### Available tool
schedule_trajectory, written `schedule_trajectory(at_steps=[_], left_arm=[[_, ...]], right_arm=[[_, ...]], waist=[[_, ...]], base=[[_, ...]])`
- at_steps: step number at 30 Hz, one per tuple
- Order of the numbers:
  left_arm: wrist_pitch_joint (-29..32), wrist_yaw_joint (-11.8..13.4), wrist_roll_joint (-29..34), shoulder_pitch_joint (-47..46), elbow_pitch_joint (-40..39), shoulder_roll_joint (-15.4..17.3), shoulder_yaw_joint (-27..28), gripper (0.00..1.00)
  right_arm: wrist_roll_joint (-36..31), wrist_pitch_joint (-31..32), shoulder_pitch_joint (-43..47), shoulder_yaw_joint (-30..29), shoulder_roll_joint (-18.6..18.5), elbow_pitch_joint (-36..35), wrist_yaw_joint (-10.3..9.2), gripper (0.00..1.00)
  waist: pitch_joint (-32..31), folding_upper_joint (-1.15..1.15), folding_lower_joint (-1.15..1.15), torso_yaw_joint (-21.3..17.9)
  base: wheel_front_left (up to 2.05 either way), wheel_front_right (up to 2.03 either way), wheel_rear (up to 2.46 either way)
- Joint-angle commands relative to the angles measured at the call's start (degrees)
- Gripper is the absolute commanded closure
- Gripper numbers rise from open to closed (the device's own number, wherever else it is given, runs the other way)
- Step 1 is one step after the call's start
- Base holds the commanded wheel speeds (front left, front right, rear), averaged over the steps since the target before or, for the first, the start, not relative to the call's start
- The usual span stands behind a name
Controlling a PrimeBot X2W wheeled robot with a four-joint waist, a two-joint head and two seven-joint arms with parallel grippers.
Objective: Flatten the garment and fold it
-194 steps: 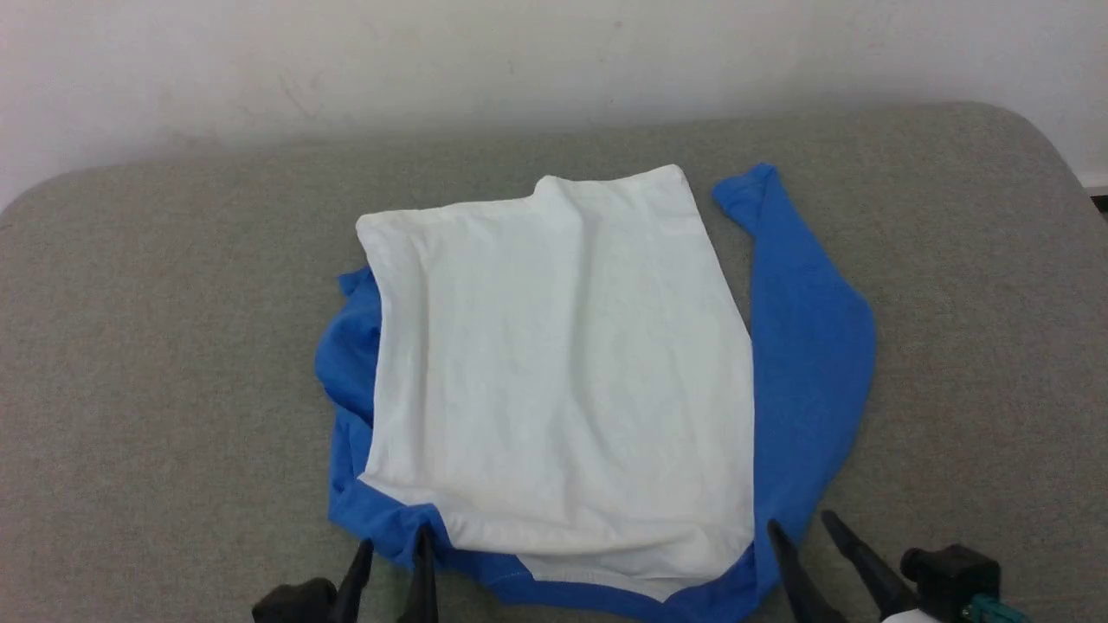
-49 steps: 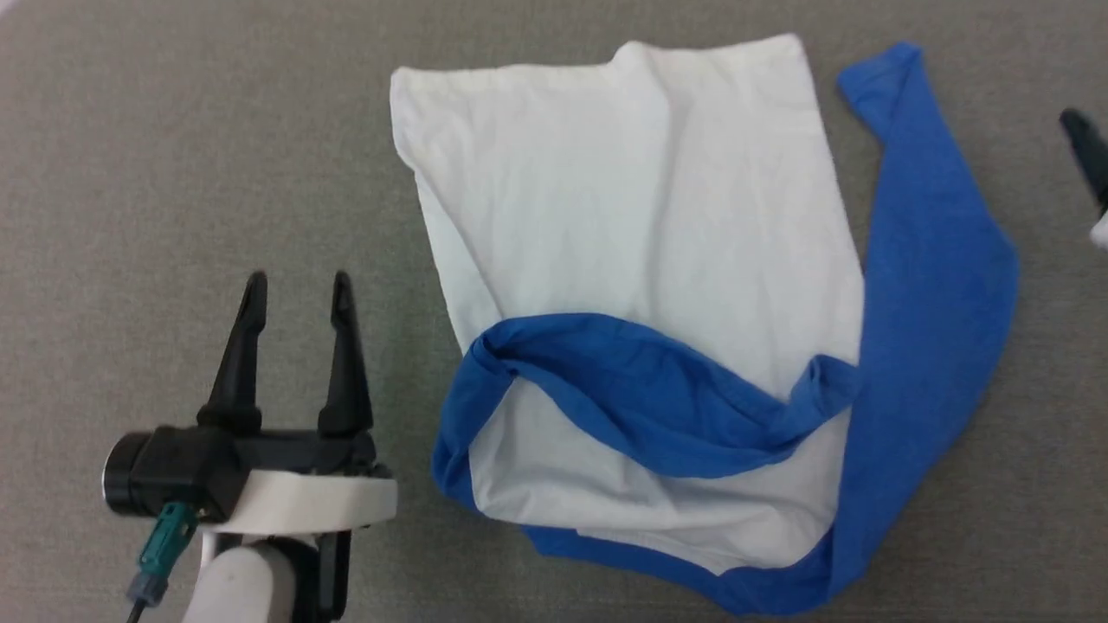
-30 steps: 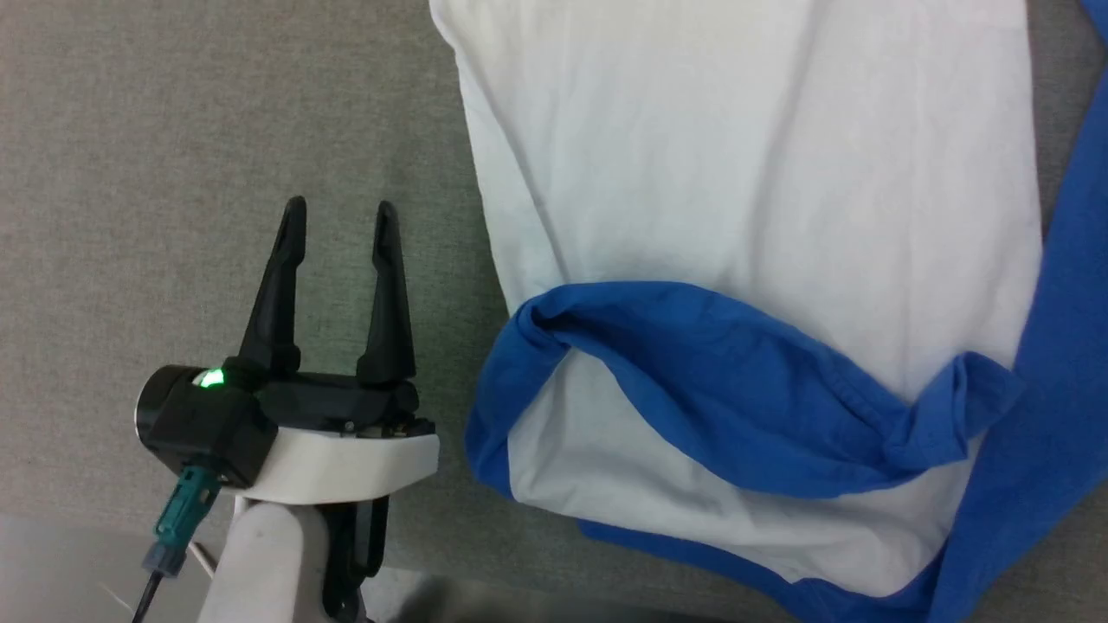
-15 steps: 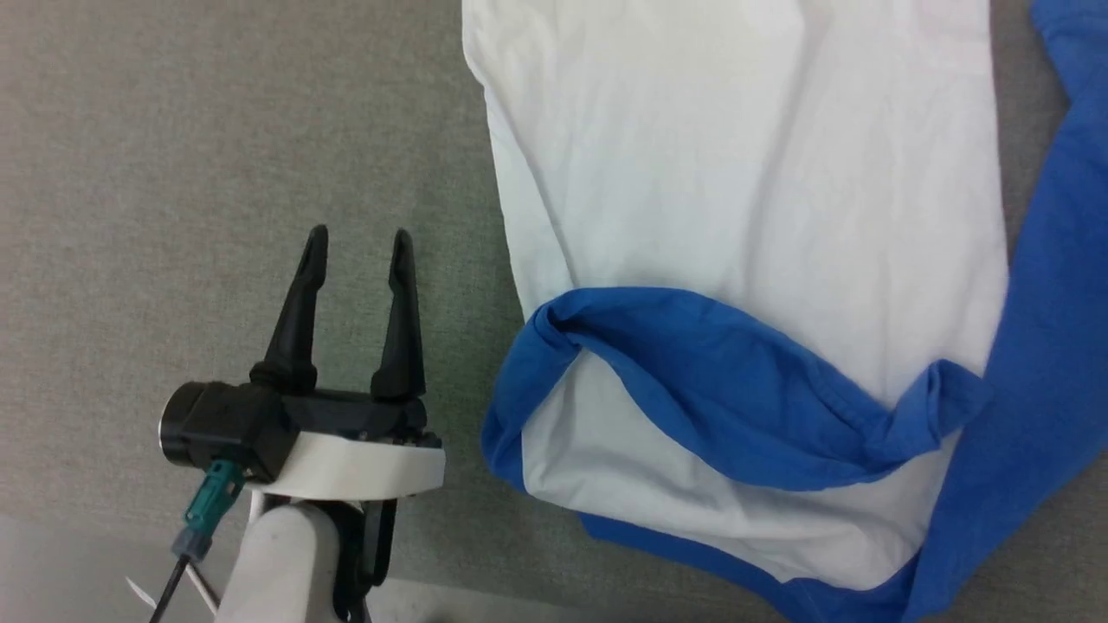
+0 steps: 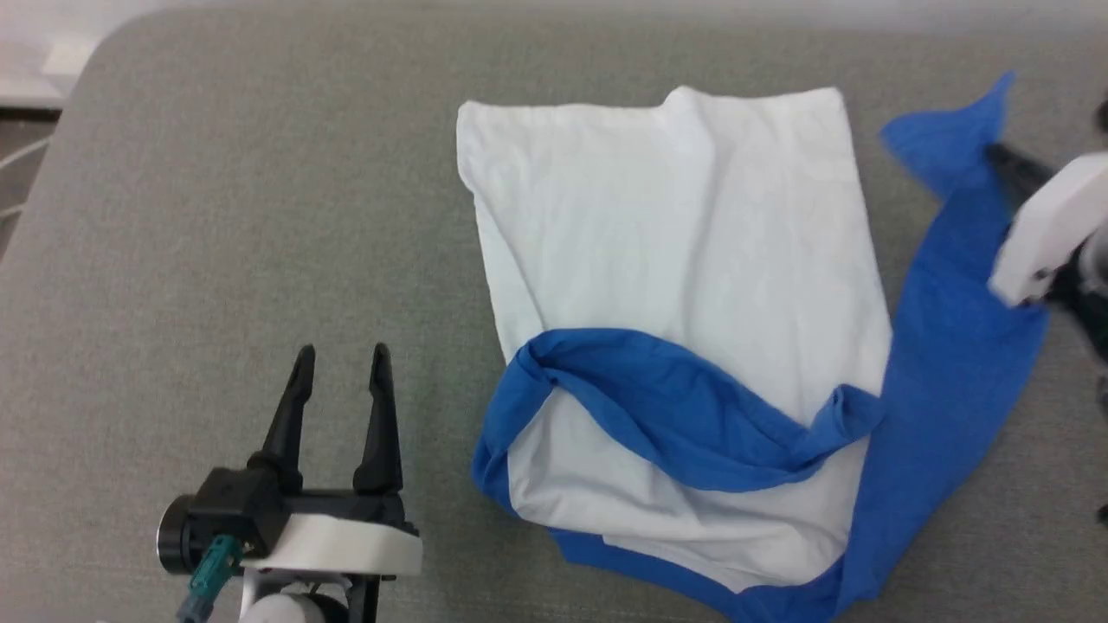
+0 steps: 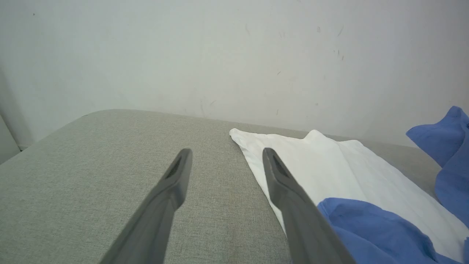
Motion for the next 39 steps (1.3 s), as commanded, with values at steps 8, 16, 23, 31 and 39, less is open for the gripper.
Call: schedule_trajectory(at_steps=[8, 16, 23, 31, 39], left_arm=[[-0.3, -0.1, -0.5, 2.9, 0.3, 0.5, 0.7, 0.00], [-0.2, -0.1, -1.0, 2.2, 1.3, 0.3, -1.1, 0.00], [-0.2, 0.1, -1.6, 0.7, 2.9, 0.0, -2.8, 0.00], [-0.3, 0.4, -2.0, -0.5, 4.2, -0.2, -3.5, 0.00], [-0.3, 1.1, -2.4, 0.4, 4.9, 0.0, -2.0, 0.00]], right_arm=[[-0.2, 1.4, 12.4, 6.2, 10.3, -16.5, -0.04, 1.00], [0.4, -0.5, 15.8, 13.8, 22.0, -16.4, -0.04, 1.00], [6.4, -4.7, 17.4, 25.4, 23.6, -11.0, -0.04, 1.00], [10.1, -11.3, 17.9, 31.9, 23.7, -1.8, -0.04, 0.00], [7.1, -23.2, 15.7, 33.4, 23.7, -5.1, -0.04, 0.00]], waist=[[-8.9, 0.00, 0.01, -3.8], [-8.0, 0.00, 0.01, -1.7], [-5.9, 0.00, 0.01, 0.2], [-4.8, 0.00, 0.01, 0.4], [-6.9, 0.00, 0.01, -1.9]], base=[[0.00, 0.00, 0.00], [0.00, 0.00, 0.00], [0.00, 0.00, 0.00], [0.00, 0.00, 0.00], [0.00, 0.00, 0.00]])
